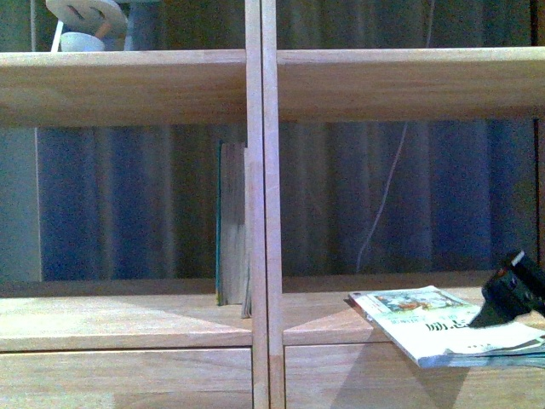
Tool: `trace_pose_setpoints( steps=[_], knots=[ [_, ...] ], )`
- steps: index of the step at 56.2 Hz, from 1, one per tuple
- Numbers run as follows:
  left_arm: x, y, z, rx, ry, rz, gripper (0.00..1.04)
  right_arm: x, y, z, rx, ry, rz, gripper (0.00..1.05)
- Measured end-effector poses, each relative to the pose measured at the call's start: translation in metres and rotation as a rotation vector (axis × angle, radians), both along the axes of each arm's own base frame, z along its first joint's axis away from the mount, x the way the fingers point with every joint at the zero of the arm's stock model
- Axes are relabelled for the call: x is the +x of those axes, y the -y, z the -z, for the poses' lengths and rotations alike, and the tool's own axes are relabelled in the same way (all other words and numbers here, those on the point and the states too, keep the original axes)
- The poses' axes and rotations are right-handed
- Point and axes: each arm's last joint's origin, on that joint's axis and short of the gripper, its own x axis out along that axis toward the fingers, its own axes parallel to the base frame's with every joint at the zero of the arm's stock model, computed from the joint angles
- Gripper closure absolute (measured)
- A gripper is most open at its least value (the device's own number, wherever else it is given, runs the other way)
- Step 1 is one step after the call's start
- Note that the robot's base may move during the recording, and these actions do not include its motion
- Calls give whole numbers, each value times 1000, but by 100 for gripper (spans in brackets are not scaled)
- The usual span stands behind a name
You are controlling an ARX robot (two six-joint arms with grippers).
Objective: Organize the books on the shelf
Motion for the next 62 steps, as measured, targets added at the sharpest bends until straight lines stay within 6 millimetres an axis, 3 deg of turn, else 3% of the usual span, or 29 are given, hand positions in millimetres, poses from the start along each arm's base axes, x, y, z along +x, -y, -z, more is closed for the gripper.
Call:
trace_pose_setpoints(
  steps=[6,23,54,62],
  knots=[
    [0,0,0,0,0,0,7,11,-3,-5,79,-13,20,7],
    [0,0,0,0,0,0,7,26,-28,20,179,-87,3,7],
    [0,0,0,0,0,0,7,74,-34,20,197,-43,93,7],
    [0,0,0,0,0,0,7,75,-31,20,194,-39,110,25]
  ],
)
